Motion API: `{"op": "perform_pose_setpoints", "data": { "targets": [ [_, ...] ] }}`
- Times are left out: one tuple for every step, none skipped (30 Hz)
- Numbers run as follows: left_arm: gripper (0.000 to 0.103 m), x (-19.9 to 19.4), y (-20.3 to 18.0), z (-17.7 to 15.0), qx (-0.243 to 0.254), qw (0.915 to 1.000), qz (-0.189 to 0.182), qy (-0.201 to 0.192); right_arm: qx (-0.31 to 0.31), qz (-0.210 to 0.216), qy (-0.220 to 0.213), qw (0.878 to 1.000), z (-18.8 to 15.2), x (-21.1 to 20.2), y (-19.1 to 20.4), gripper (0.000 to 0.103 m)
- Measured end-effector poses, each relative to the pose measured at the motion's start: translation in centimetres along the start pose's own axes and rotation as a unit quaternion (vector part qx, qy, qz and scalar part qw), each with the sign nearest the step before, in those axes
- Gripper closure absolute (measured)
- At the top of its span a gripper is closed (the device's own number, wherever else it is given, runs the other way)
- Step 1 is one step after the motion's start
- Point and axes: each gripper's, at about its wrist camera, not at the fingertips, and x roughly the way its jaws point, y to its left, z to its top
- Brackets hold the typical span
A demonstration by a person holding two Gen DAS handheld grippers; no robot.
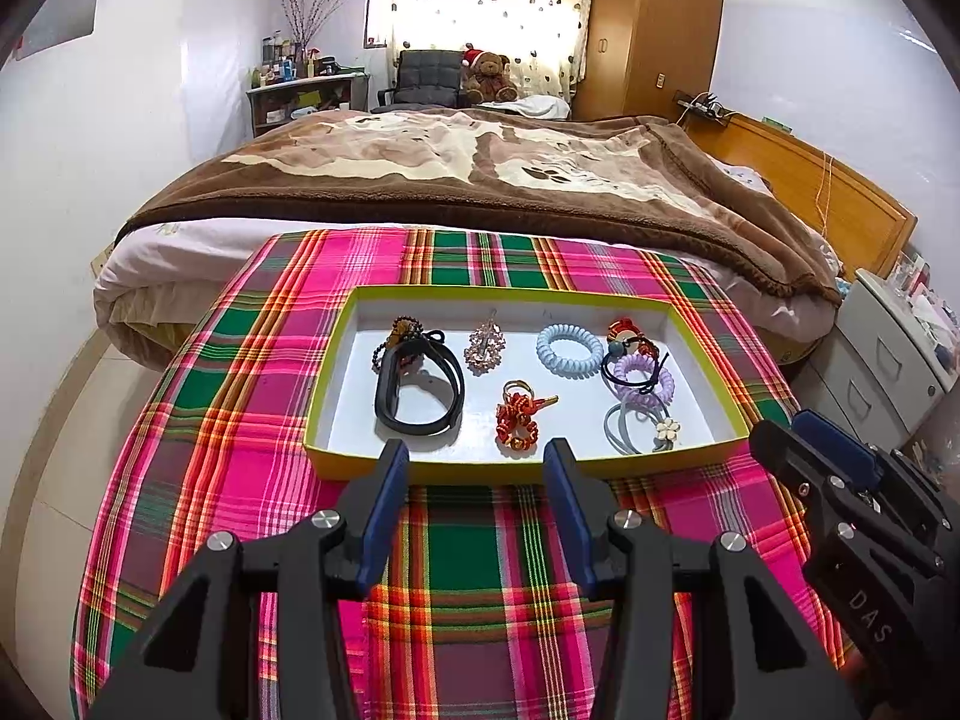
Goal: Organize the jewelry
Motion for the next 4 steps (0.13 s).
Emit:
{"op": "perform_pose_setpoints", "data": {
  "targets": [
    [0.055, 0.04, -0.05, 0.02, 0.0, 1.0, 0.0, 0.0, 0.0, 0.0, 0.001, 1.0, -0.01, -0.01, -0.01, 0.064],
    [0.055, 0.04, -0.04, 0.02, 0.0, 1.0, 0.0, 0.0, 0.0, 0.0, 0.0, 1.0, -0.04, -0.09, -0.02, 0.064],
    [0.055, 0.03, -0.03, 0.02, -0.001, 1.0, 0.002, -0.001, -0.001, 0.0, 0.0, 1.0, 0.0, -0.02, -0.02, 0.064],
    [0.055, 0.04, -0.08, 0.04, 0.0, 1.0, 0.003, -0.001, -0.002, 0.0, 0.001, 1.0, -0.01, -0.04, -0.03, 0.064]
  ]
}}
